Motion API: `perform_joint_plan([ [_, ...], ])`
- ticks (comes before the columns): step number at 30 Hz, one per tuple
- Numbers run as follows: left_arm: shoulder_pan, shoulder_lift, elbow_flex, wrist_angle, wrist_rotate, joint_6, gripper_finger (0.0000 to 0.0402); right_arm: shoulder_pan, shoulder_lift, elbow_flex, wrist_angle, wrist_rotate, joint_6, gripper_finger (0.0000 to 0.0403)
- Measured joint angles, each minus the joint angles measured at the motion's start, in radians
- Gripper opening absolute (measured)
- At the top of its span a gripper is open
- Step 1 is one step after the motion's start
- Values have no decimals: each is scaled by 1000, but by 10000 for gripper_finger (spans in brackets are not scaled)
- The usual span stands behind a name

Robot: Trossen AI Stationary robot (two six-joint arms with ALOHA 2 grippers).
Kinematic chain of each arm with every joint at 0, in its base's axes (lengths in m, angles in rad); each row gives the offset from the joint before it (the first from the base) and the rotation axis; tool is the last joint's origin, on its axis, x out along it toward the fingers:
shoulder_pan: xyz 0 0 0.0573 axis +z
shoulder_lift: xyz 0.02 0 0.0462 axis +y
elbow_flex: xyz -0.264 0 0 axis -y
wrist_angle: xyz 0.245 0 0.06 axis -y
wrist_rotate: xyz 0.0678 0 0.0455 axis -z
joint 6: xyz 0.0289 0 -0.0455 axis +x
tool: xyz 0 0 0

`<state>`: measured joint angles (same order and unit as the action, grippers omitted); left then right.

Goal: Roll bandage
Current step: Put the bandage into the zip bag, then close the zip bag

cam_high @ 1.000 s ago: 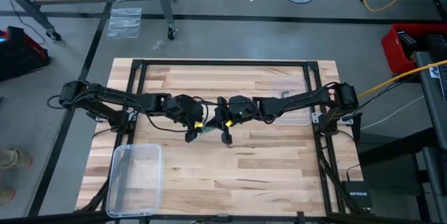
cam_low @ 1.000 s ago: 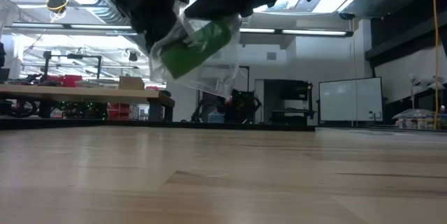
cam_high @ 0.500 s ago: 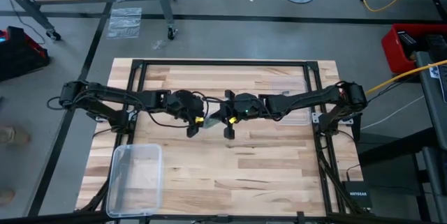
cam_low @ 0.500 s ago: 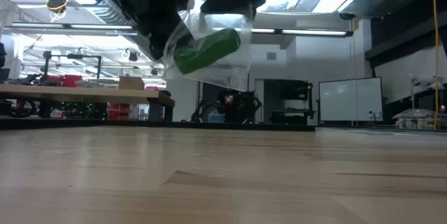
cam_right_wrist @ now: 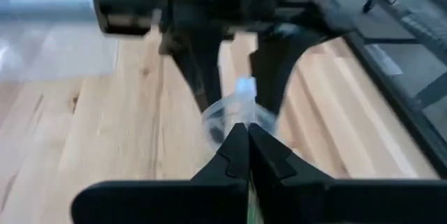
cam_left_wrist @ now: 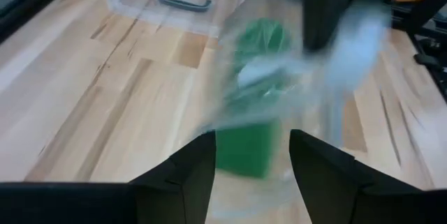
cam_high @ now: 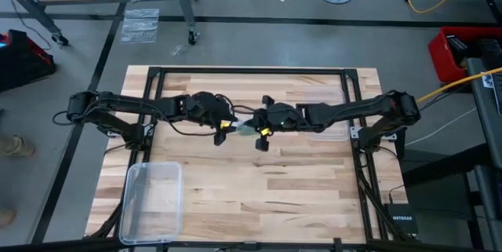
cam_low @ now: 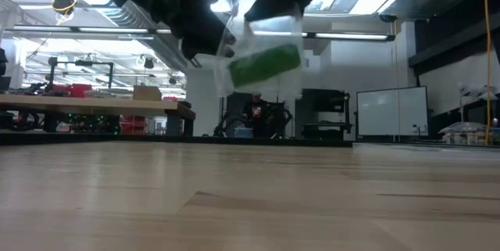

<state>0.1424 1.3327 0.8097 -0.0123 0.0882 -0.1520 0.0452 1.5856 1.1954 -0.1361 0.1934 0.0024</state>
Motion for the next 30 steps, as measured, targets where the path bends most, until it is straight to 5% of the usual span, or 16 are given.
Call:
perform_joint_plan([
  [19,22,-1,0,92,0,5,168,0,-57,1,-205,42,0,0],
  [30,-14,-1,0,214,1,158,168,0,-57,1,-206,32,1,0],
])
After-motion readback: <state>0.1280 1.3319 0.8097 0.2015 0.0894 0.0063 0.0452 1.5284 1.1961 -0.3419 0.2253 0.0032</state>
